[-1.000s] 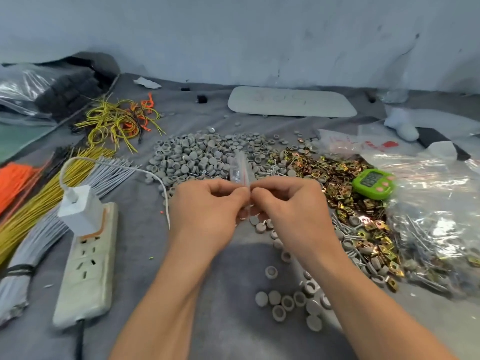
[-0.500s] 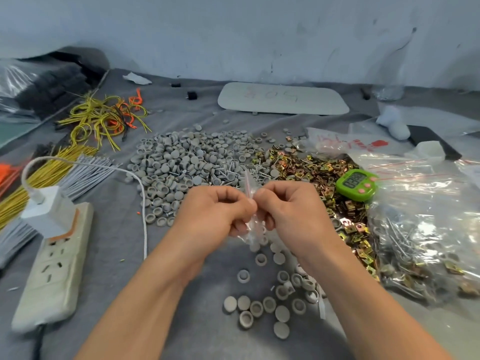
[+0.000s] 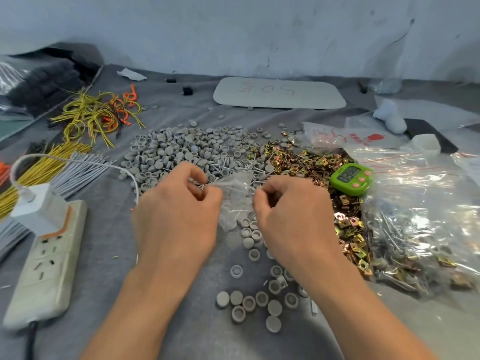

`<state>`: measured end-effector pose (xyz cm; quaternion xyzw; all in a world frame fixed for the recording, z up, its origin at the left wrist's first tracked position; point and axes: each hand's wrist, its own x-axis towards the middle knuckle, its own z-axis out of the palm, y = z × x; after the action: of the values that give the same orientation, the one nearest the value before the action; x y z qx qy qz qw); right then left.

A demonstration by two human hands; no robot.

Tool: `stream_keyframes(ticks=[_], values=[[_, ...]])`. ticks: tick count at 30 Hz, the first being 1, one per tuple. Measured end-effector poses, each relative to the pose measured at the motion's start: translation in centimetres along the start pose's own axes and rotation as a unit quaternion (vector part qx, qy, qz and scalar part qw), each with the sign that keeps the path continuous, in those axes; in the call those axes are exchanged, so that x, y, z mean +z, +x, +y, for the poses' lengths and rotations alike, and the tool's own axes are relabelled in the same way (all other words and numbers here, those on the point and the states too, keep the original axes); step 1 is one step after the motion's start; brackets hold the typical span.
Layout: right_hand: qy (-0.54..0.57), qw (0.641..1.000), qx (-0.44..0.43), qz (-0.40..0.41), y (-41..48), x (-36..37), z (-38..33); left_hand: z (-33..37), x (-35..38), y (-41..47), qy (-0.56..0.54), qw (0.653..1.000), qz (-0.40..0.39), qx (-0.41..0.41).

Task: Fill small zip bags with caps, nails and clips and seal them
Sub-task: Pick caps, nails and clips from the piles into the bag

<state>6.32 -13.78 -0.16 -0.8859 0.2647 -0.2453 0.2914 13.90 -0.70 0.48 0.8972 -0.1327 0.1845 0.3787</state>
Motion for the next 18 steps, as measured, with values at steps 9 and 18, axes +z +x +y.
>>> stream_keyframes(ticks=[9, 18], values=[[0.059, 0.997, 0.052, -0.024, 0.3, -0.3, 0.1, 0.4, -0.6, -1.3, -0.113, 0.986, 0.025, 0.116], [0.188, 0.979, 0.053, -0.051, 1.1, -0.7, 1.7, 0.7, -2.1, -1.2, -0.073, 0.940, -0.197, 0.269]])
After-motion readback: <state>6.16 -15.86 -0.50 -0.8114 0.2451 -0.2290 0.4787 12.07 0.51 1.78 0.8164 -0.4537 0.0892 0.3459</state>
